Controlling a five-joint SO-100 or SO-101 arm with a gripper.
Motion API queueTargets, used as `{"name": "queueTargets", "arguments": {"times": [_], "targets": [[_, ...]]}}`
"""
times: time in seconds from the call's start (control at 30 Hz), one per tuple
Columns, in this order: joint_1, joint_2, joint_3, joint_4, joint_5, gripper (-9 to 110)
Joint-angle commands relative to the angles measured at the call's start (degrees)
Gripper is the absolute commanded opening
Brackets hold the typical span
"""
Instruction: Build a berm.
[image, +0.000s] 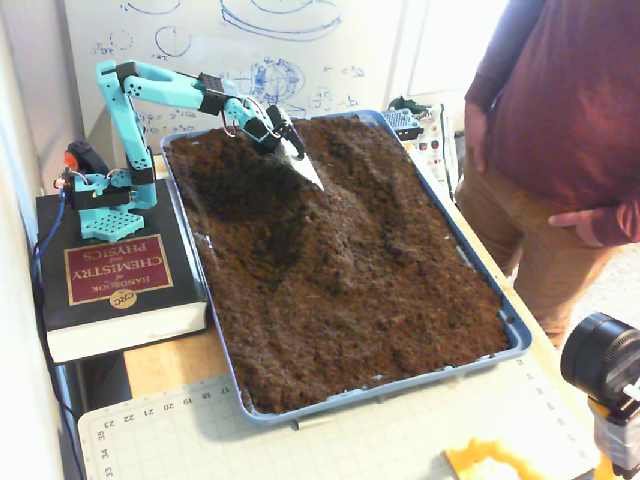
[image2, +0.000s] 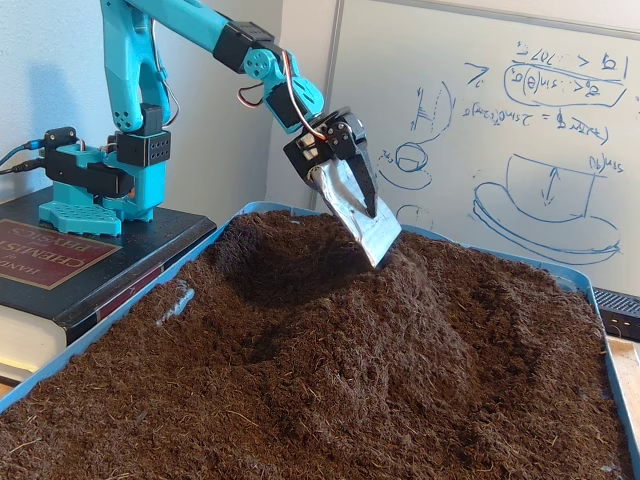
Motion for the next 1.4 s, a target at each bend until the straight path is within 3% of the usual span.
{"name": "queueTargets", "arguments": {"times": [0.0, 0.33, 0.67, 0.83, 1.17, 1.37], "targets": [[-6.1, 2.5, -5.9, -0.4, 7.1, 0], [-20.8, 14.2, -5.7, 25.6, 19.9, 0], [-22.1, 25.2, 3.3, 47.4, 19.2, 1], [-21.7, 25.7, 13.7, 42.9, 15.5, 1], [-20.3, 25.0, 30.8, 17.1, 9.2, 0], [-20.3, 23.3, 35.1, 14.4, 9.1, 0]]}}
